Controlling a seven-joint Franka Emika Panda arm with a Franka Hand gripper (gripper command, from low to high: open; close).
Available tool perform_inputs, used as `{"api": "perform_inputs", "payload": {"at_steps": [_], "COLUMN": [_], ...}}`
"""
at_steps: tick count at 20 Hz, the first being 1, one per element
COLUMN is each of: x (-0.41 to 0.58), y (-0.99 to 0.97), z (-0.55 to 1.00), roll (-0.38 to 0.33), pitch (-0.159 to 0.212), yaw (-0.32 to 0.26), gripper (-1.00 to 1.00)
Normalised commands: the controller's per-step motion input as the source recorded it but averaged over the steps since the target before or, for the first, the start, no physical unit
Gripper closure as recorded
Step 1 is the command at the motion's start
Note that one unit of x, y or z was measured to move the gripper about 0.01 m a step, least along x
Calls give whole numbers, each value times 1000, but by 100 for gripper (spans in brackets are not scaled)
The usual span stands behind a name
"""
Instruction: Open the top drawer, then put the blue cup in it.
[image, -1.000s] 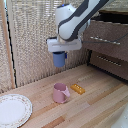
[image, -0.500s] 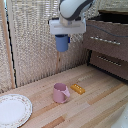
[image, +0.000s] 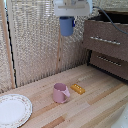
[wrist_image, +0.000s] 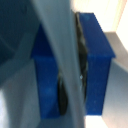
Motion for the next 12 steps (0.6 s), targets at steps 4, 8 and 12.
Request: {"api": "perform_inputs", "payload": {"at_steps": [4,8,12], "x": [196,64,0], "y": [-507,-729,-851], "z": [1000,1000,979], "roll": [5,48,76], "pitch": [68,51,26], "yaw": [-193,-122,-69], "gripper": [100,100,100]}}
